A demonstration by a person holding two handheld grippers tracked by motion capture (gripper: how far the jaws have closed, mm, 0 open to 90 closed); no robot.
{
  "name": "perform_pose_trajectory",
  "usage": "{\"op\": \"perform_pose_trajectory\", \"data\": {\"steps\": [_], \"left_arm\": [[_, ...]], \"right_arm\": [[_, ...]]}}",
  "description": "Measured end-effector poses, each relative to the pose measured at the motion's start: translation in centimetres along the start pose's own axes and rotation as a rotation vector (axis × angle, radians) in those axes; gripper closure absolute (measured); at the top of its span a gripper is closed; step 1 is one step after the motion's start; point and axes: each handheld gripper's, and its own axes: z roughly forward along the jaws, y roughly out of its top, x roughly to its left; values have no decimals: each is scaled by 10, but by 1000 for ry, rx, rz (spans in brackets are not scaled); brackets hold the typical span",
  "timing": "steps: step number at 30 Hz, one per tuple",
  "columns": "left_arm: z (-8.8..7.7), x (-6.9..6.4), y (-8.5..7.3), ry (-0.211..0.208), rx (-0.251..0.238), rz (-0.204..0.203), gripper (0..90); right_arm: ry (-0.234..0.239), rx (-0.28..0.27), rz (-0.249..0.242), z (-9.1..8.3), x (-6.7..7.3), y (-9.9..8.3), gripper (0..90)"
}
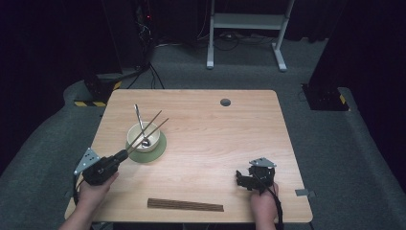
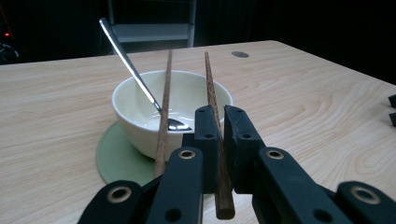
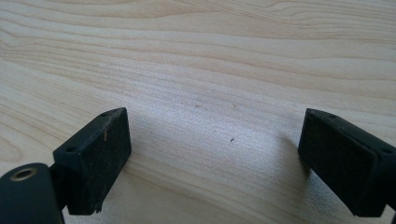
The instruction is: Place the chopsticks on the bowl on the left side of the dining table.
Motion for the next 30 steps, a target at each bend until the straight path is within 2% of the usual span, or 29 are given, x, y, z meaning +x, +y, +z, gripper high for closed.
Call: {"op": "perform_pose_trajectory", "data": {"steps": [9, 14, 20, 25, 28, 30], "left_arm": [[5, 3, -3, 62, 10, -8, 842], [12, -3, -5, 81, 40, 25, 842], [16, -6, -4, 109, 54, 52, 841], [19, -5, -4, 111, 63, 50, 839], [21, -7, -4, 114, 74, 72, 838], [21, -7, -4, 114, 75, 71, 838]], "right_arm": [[0, 0, 2, 0, 0, 0, 89], [0, 0, 0, 0, 0, 0, 89], [0, 0, 0, 0, 0, 0, 89], [-1, 0, 1, 0, 0, 0, 90], [-1, 0, 1, 0, 0, 0, 91], [-1, 0, 1, 0, 0, 0, 91]]}}
